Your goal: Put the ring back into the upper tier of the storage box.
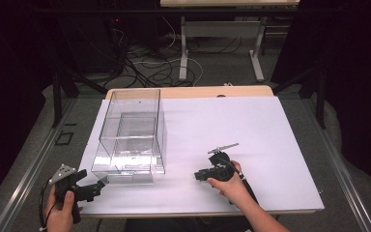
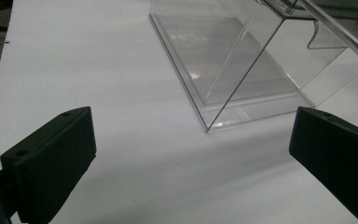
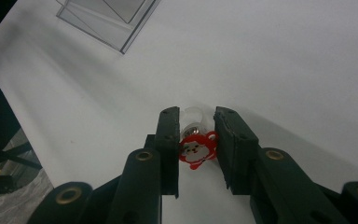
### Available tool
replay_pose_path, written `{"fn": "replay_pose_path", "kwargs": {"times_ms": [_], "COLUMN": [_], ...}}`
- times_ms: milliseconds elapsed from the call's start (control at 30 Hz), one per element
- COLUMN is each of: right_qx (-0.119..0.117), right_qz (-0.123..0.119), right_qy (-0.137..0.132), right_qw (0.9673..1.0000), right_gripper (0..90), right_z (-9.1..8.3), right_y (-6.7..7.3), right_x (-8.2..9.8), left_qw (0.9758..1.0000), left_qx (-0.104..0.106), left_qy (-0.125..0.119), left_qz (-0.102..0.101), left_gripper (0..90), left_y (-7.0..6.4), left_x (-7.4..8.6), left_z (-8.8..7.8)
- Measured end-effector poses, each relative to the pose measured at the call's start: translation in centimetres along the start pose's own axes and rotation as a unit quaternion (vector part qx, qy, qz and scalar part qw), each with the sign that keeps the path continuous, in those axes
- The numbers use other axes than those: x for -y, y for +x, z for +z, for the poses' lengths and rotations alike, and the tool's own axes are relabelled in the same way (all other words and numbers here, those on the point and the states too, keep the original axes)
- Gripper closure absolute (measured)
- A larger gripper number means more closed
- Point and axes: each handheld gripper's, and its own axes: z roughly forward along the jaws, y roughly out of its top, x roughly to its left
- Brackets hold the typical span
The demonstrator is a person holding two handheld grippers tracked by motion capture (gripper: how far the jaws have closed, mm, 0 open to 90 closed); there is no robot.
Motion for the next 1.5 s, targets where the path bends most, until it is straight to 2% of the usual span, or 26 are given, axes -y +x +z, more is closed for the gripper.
{"fn": "replay_pose_path", "kwargs": {"times_ms": [100,133,233,267,300,333,400,500,667,700,900,1500], "right_qx": [-0.002,-0.004,-0.003,-0.007,-0.011,-0.008,-0.010,-0.013,-0.017,-0.012,-0.013,-0.010], "right_qz": [0.009,0.013,0.023,0.029,0.036,0.032,0.041,0.046,0.056,0.061,0.062,0.064], "right_qy": [0.007,-0.001,0.002,-0.001,-0.021,-0.021,-0.002,-0.017,-0.018,-0.014,-0.023,-0.027], "right_qw": [0.9999,0.9999,0.9997,0.9996,0.9991,0.9992,0.9991,0.9987,0.9981,0.9980,0.9977,0.9975], "right_gripper": [71.1,71.1,71.0,71.1,71.1,71.1,71.0,71.0,71.0,71.0,71.0,71.0], "right_z": [-0.3,-0.4,-0.7,-0.7,-0.6,-0.7,-1.1,-1.2,-1.5,-1.6,-2.0,-3.1], "right_y": [0.0,-0.1,-0.2,-0.2,-0.2,-0.3,-0.3,-0.4,-0.7,-0.7,-0.8,-0.9], "right_x": [-0.1,-0.1,-0.2,-0.2,-0.2,-0.2,-0.4,-0.4,-0.5,-0.5,-0.7,-2.0], "left_qw": [1.0000,1.0000,1.0000,1.0000,1.0000,1.0000,1.0000,1.0000,1.0000,1.0000,1.0000,1.0000], "left_qx": [-0.001,-0.001,-0.001,-0.001,-0.001,-0.001,0.000,0.000,0.000,0.000,0.001,0.002], "left_qy": [0.000,0.001,0.002,0.002,0.002,0.002,0.002,0.002,0.001,0.001,0.003,0.003], "left_qz": [0.000,0.001,0.000,0.000,0.000,0.000,0.000,-0.001,-0.001,-0.001,0.000,0.000], "left_gripper": [0.9,0.9,0.9,0.9,0.9,0.9,0.9,0.9,0.9,0.9,0.9,0.9], "left_y": [0.0,0.0,0.0,0.0,0.0,0.0,0.0,0.0,0.0,0.0,0.1,0.1], "left_x": [0.0,0.0,0.0,0.0,0.0,0.0,0.0,0.0,0.0,0.0,0.0,0.0], "left_z": [0.0,0.0,0.0,0.0,0.0,0.0,0.0,0.0,0.0,0.0,0.0,0.0]}}
